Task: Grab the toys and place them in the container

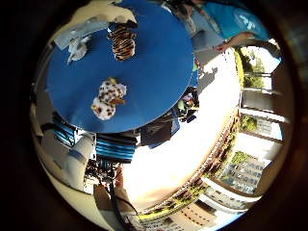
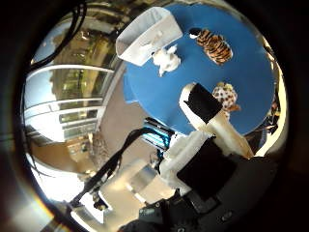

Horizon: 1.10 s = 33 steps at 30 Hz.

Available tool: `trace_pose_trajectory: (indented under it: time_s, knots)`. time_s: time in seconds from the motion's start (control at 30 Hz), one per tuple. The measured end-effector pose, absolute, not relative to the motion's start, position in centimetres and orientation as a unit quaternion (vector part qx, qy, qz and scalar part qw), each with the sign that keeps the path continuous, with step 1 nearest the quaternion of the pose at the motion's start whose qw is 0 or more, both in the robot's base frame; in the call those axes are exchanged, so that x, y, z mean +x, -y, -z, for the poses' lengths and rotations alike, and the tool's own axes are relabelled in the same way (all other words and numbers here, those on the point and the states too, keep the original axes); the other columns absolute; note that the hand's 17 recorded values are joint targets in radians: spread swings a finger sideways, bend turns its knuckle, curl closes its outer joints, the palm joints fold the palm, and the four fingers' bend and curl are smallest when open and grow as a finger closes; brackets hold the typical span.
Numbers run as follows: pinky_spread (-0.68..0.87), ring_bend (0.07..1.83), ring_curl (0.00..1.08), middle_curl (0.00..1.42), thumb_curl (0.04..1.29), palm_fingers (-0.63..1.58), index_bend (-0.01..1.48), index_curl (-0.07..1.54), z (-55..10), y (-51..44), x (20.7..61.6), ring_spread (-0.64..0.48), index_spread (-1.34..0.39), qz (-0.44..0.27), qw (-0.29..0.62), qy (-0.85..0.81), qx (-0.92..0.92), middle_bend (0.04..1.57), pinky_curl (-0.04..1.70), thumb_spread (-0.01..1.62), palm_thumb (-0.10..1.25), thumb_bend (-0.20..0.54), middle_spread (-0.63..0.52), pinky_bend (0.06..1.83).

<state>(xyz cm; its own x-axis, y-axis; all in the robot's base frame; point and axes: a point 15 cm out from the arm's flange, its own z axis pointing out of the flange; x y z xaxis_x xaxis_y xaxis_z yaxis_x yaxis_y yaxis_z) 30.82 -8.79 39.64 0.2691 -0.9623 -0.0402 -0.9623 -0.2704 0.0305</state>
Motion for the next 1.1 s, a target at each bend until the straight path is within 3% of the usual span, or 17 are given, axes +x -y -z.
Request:
trace_pose_trajectory:
  time_s: [0.13,0.2,0.37,0.7,1.1]
  knots:
    - [0.44,0.41,0.29,0.31,0.32,0.34,0.17,0.31,-40.8,8.8,34.2,0.26,-0.28,0.026,-0.016,0.616,0.787,0.18,0.13,1.26,0.62,-0.026,-0.02,0.63]
    - [0.45,0.42,0.3,0.31,0.3,0.31,0.14,0.3,-41.1,9.0,36.2,0.27,-0.24,0.028,-0.021,0.625,0.779,0.18,0.13,1.23,0.52,-0.062,-0.02,0.67]
    - [0.46,0.44,0.3,0.32,0.28,0.27,0.14,0.27,-40.3,9.0,42.0,0.29,-0.16,0.055,-0.044,0.674,0.736,0.18,0.14,1.2,0.42,-0.04,0.02,0.73]
    - [0.47,0.49,0.31,0.33,0.28,0.23,0.14,0.24,-29.3,9.8,50.5,0.31,-0.04,0.129,-0.016,0.745,0.654,0.19,0.14,1.18,0.39,-0.027,0.08,0.77]
    - [0.47,0.54,0.32,0.35,0.31,0.23,0.14,0.22,-16.4,6.6,52.5,0.32,0.04,0.183,0.049,0.738,0.648,0.2,0.13,1.13,0.43,-0.027,0.12,0.81]
